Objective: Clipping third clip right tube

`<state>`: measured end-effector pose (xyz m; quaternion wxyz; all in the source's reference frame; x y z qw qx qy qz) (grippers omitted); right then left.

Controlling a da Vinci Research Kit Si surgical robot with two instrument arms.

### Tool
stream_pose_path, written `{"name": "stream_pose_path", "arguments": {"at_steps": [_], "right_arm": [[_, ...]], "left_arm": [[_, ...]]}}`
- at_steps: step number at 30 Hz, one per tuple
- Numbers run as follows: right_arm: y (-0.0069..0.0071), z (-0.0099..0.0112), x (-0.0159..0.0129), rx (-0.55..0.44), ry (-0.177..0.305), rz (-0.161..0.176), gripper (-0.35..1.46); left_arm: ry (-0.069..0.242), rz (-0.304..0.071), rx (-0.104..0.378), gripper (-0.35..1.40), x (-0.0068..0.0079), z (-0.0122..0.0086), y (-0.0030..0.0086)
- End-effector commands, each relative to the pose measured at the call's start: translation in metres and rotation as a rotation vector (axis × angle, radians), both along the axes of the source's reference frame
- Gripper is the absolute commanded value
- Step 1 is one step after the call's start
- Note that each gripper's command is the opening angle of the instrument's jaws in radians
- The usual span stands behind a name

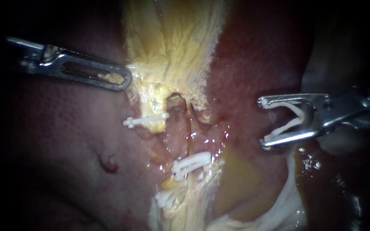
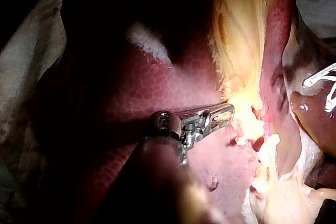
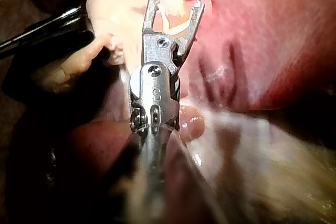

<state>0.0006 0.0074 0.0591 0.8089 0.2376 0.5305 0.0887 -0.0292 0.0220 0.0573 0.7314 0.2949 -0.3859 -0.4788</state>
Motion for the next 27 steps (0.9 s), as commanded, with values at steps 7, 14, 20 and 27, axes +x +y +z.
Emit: {"name": "stream_pose_path", "arguments": {"at_steps": [7,14,20,27], "right_arm": [[-0.0008,0.0013,0.0026,0.048,-0.001,0.002,0.5],[-0.0016,0.0036,0.0054,0.106,0.0,-0.002,0.5],[-0.0021,0.006,0.0079,0.148,-0.012,0.014,0.5],[-0.0017,0.0091,0.0093,0.203,-0.035,0.047,0.49]], "left_arm": [[0.0,0.0,0.0,-0.35,0.0,0.0,0.0],[0.0,0.0,0.0,-0.35,0.0,-0.0001,-0.0001],[0.0,0.0,0.0,-0.35,0.0,-0.0001,-0.0001],[0.001,-0.001,0.0,-0.35,0.0,-0.0002,-0.0002]]}}
